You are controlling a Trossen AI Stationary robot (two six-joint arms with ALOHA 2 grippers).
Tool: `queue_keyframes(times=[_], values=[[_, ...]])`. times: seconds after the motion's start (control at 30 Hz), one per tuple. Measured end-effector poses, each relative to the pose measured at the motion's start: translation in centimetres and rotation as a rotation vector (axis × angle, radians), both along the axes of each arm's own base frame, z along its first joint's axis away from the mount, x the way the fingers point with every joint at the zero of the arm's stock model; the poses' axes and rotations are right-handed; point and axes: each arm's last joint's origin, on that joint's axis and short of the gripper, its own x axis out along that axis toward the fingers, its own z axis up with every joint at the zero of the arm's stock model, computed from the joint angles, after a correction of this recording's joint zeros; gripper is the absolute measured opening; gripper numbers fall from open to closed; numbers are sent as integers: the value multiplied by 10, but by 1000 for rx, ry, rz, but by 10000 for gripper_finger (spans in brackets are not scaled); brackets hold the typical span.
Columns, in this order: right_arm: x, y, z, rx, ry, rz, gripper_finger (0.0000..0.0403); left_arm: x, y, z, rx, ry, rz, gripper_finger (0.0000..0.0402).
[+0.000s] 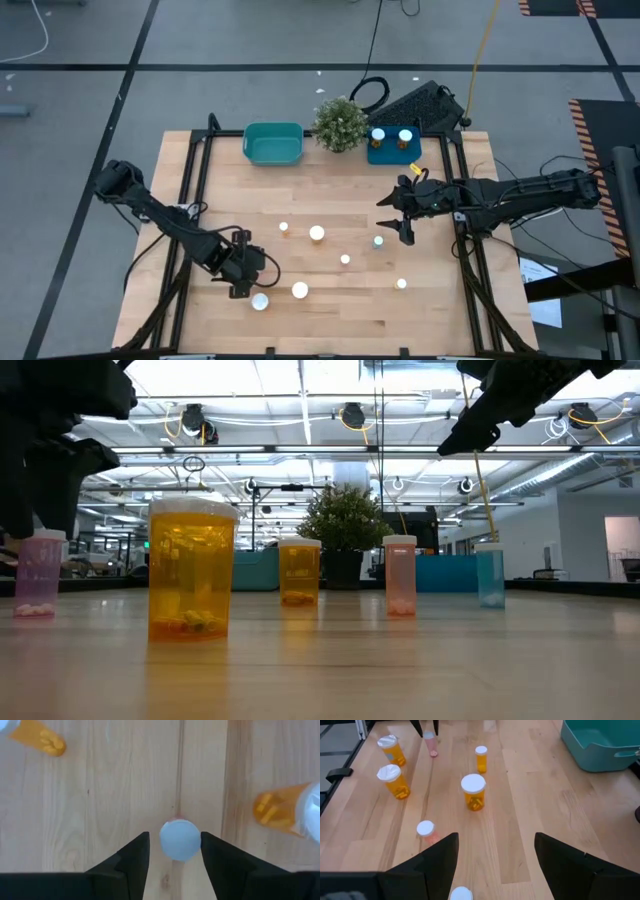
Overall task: Pick and place medicine bottles into bin by pill shape (circle, oval)
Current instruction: Put the pink small pill bottle into the green bin
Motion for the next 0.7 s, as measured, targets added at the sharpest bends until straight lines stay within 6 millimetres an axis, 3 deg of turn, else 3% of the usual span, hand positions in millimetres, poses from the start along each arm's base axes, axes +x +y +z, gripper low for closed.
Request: queue_keyframes(times=[0.37,0.7], values=[[0,0,0,0,1,0,253,3,-1,-7,39,12,4,195],[0,0,0,-2,1,2,253,3,-2,-7,33,16,-2,123]])
